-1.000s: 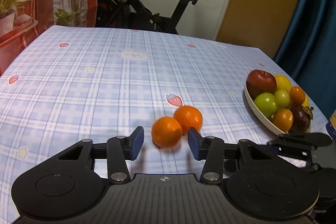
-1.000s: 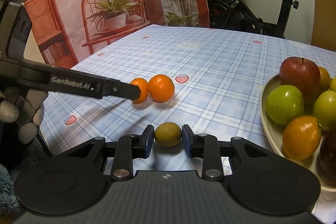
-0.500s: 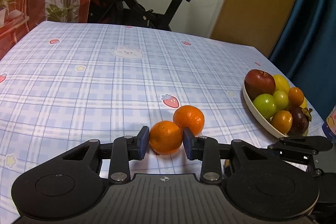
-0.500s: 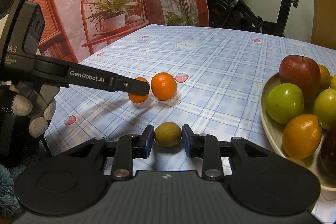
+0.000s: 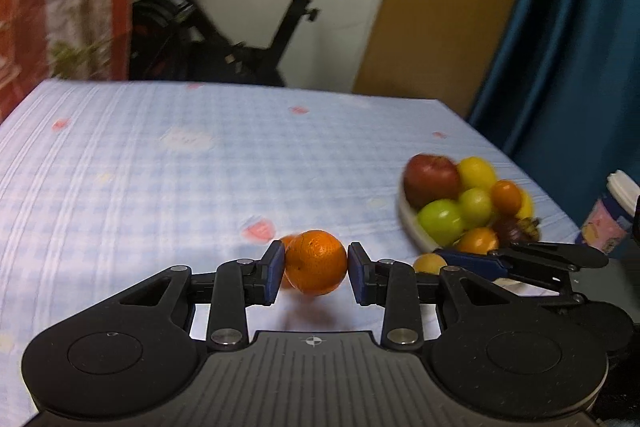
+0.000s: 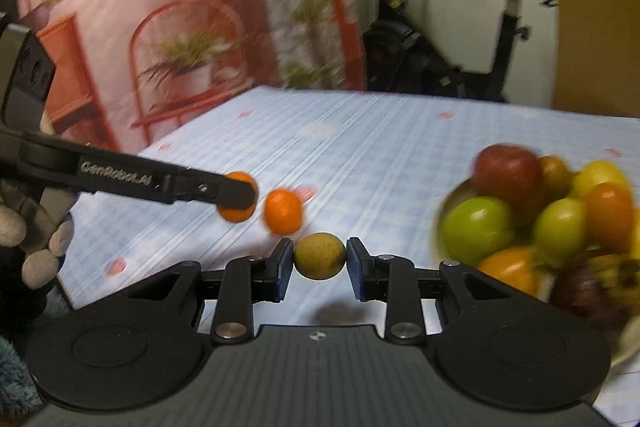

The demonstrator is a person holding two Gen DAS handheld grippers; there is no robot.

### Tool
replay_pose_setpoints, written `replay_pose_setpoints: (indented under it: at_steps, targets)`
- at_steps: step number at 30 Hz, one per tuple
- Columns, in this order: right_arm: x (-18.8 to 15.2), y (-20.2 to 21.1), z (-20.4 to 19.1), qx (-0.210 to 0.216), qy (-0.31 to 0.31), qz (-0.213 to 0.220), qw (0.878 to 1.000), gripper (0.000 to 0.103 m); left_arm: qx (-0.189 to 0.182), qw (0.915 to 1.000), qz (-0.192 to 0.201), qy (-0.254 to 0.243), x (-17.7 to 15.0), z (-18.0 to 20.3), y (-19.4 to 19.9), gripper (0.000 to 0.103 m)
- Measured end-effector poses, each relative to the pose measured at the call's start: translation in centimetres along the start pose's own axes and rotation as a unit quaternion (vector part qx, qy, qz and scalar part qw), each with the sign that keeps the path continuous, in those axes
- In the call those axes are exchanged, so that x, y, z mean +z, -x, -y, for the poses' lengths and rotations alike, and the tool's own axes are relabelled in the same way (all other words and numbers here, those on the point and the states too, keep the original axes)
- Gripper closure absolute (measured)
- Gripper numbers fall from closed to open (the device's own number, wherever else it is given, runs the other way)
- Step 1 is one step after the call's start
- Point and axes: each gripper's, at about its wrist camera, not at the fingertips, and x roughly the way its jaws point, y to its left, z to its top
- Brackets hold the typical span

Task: Organize fruits
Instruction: 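Lift the kiwi with the right gripper while the left gripper grasps a tangerine, then carry kiwi and tangerine onto the plate and open both grippers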

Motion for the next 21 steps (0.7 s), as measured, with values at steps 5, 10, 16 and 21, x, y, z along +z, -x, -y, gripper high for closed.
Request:
replay_pose_setpoints:
  at_steps: [5,10,16,21]
  targets:
    - [1.0,2.2,2.2,-0.049,-0.017,0.04,0.998,0.072,-0.036,0.999,0.004,-0.028,2.2,3.5,-1.7,0.067]
    - [1.2,3.7,5.1,-0.112,-0.038,0.055,0.991,0.072,-0.069,0.9954,-0.008,-0.065,3.3,7.5,-4.6,0.067]
    - [0.6,4.1,7.0,-0.133,-0.054,0.049,0.988,0.072,-0.089,0.9918,-0.039,-0.083,4.1,10.1,-8.5,0.067]
    - [0.3,3.8,7.1,-0.135,-0.044,0.044,0.989,0.072,-0.093,0.9904,-0.053,-0.088,4.4,11.1,-10.2,0.067]
